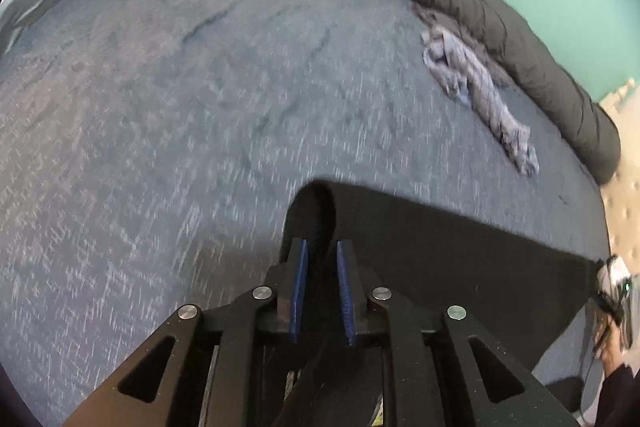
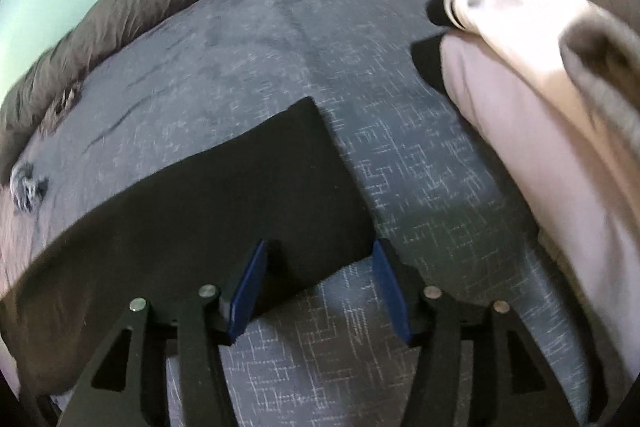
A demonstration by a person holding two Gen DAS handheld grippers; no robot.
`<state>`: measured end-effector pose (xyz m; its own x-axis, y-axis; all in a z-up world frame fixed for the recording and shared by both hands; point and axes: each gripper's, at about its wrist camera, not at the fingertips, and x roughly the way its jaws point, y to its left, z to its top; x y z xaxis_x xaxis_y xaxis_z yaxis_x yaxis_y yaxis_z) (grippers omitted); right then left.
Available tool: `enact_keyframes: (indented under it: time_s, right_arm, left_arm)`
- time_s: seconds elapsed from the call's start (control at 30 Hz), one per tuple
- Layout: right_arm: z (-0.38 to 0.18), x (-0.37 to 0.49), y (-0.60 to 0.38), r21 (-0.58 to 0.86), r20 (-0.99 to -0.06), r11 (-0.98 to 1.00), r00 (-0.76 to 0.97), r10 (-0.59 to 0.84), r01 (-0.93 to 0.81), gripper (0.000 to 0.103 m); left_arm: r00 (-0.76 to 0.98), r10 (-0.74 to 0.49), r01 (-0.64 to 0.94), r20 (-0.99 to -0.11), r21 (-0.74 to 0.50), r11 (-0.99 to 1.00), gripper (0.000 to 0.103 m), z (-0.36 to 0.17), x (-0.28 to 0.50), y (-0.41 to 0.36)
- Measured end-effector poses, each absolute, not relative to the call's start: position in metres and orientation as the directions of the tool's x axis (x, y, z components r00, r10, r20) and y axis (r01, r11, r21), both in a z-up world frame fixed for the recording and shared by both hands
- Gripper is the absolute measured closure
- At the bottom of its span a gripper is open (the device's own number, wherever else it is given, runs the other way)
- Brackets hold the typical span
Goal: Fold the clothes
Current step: 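Open both tools and release the trousers onto the sheet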
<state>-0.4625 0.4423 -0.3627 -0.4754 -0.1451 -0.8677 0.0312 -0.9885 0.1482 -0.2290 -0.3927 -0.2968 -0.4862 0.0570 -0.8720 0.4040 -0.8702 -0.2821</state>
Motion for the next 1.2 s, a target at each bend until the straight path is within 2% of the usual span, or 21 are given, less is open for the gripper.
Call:
enact_keyframes:
  time_s: [0.03,0.07,0.1,0.23,0.47,0.53,0.6,0.7,0.87,1.2]
  right_arm:
    - [-0.363,-0.461,0.442,0.138,-0.868,-0.990,-0.478,-0.135,0.030,0.049]
    - [-0.364,-0.461,0.441,0.121,-0.869,-0.992,-0.480,-0.121,0.030,0.059]
    - [-0.366,-0.463,0.437,0.079,-0.875,-0.996,-0.476,-0.085,0.034,0.063]
    - [-0.358,-0.456,0.429,-0.064,-0.861,-0.997,-0.507,0.032,0.047,0.063]
    - [-0.318,-0.406,0.419,-0.022,-0.842,-0.992,-0.537,-0.050,0.127,0.063]
    - [-0.309,-0.385,0.414,0.008,-0.848,-0.986,-0.521,-0.096,0.169,0.063]
    - [-0.302,-0.358,0.418,0.046,-0.851,-0.978,-0.505,-0.145,0.203,0.061]
    - [-0.297,-0.314,0.427,0.103,-0.852,-0.964,-0.478,-0.212,0.244,0.052]
    - [-0.297,-0.244,0.450,0.142,-0.855,-0.943,-0.443,-0.270,0.301,0.049]
    - [-0.315,-0.178,0.524,0.244,-0.855,-0.951,-0.420,-0.303,0.189,0.041]
  left_arm:
    - [-0.478,0.048,0.402,-0.877,-0.267,-0.876,0.086,-0.300,-0.228,-0.391]
    - [-0.468,0.048,0.404,-0.882,-0.262,-0.876,0.086,-0.305,-0.227,-0.391]
    - [-0.458,0.051,0.408,-0.888,-0.261,-0.875,0.086,-0.310,-0.227,-0.392]
    - [-0.424,0.043,0.418,-0.904,-0.238,-0.877,0.086,-0.322,-0.225,-0.389]
    - [-0.401,0.082,0.387,-0.913,-0.249,-0.888,0.086,-0.301,-0.192,-0.378]
    - [-0.394,0.104,0.376,-0.913,-0.263,-0.889,0.081,-0.294,-0.176,-0.373]
    - [-0.385,0.123,0.362,-0.915,-0.272,-0.891,0.070,-0.290,-0.156,-0.364]
    - [-0.366,0.148,0.359,-0.919,-0.286,-0.888,0.070,-0.289,-0.124,-0.354]
    - [-0.369,0.187,0.360,-0.910,-0.325,-0.875,0.069,-0.290,-0.076,-0.344]
    - [-0.387,0.237,0.367,-0.891,-0.384,-0.847,0.057,-0.298,-0.016,-0.333]
